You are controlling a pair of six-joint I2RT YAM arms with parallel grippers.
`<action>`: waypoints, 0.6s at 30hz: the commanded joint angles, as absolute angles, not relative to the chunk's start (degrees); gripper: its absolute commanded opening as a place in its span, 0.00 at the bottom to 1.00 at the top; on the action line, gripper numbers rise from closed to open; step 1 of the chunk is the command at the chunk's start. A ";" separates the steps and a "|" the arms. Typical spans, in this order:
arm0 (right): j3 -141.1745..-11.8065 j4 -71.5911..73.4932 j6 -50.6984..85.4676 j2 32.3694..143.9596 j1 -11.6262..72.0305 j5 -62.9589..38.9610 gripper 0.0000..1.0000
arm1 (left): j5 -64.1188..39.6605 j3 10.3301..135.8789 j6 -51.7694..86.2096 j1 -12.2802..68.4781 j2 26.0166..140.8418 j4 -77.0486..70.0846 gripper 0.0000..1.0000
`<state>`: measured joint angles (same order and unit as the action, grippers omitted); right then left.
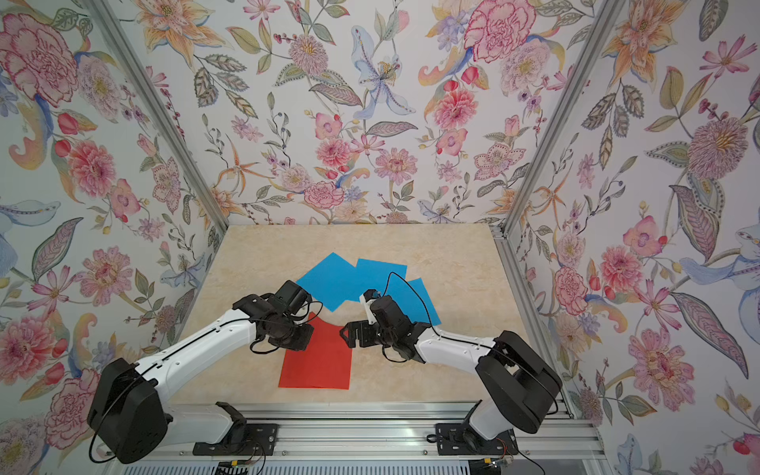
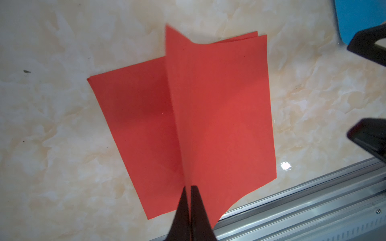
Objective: Sort the scattered colored papers by color
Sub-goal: Place the colored paper.
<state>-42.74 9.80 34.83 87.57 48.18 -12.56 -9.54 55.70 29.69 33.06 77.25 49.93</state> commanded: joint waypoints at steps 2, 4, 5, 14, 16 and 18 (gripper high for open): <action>-44.57 11.05 35.22 89.59 49.04 -13.47 1.00 | -6.58 57.29 28.73 32.02 77.13 51.06 0.00; -44.95 11.07 35.31 90.13 49.36 -13.55 1.00 | -6.16 57.47 28.89 31.86 77.26 51.06 0.00; -45.17 11.16 35.29 90.43 49.59 -13.55 1.00 | -6.01 57.65 28.85 31.82 77.27 51.06 0.00; -47.12 13.18 36.17 93.60 51.55 -14.68 1.00 | -6.81 57.52 29.03 31.82 77.50 51.06 0.00; -47.81 13.28 36.12 94.56 52.14 -14.72 1.00 | -6.97 57.59 29.29 31.86 77.15 51.06 0.00; -48.54 13.53 36.15 95.83 52.61 -14.91 1.00 | -6.90 57.68 29.29 31.82 76.94 51.06 0.00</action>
